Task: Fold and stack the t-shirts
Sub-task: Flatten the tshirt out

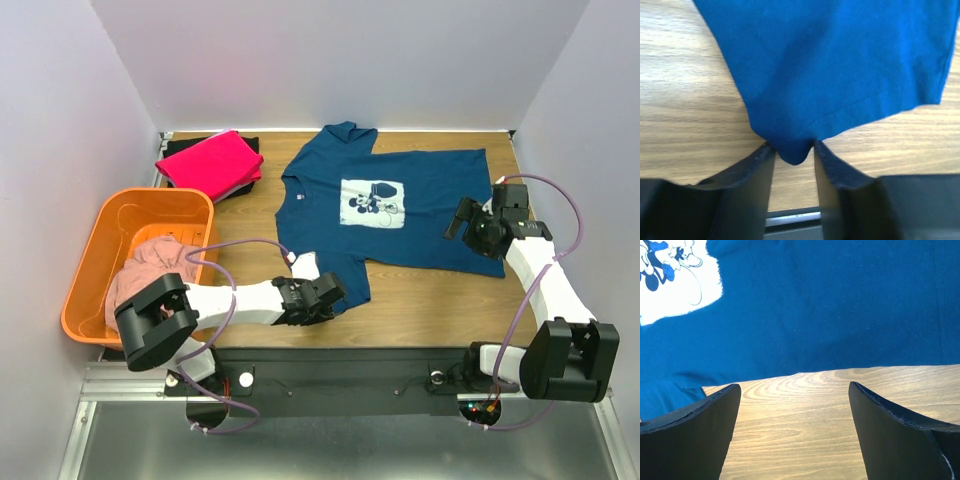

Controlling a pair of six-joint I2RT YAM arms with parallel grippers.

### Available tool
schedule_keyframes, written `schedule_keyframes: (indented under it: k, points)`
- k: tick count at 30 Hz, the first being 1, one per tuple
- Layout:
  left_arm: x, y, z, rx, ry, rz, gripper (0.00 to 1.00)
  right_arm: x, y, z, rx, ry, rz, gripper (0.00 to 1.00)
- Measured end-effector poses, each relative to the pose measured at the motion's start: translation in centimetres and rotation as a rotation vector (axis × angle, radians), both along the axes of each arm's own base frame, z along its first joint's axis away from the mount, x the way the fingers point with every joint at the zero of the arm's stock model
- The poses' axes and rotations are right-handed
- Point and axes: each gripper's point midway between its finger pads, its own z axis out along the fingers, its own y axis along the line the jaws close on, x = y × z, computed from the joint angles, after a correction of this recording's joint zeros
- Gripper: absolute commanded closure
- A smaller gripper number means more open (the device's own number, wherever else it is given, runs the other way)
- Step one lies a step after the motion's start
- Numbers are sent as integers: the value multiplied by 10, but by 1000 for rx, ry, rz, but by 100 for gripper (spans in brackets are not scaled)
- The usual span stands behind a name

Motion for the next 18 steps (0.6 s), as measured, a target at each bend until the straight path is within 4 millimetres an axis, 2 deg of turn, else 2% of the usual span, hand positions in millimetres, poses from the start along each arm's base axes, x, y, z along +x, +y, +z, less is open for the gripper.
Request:
schedule_keyframes:
  k: [8,15,18]
  points:
    - [1,2,-4,37,3,-16,99,0,-3,-1,-18,3,-10,4]
    - [8,2,4,51,-4,-39,100,0,-25,-4,-103,12,-92,0]
    - [14,1,11,38,-10,-50,100,-1,-43,-10,-118,37,-163,1]
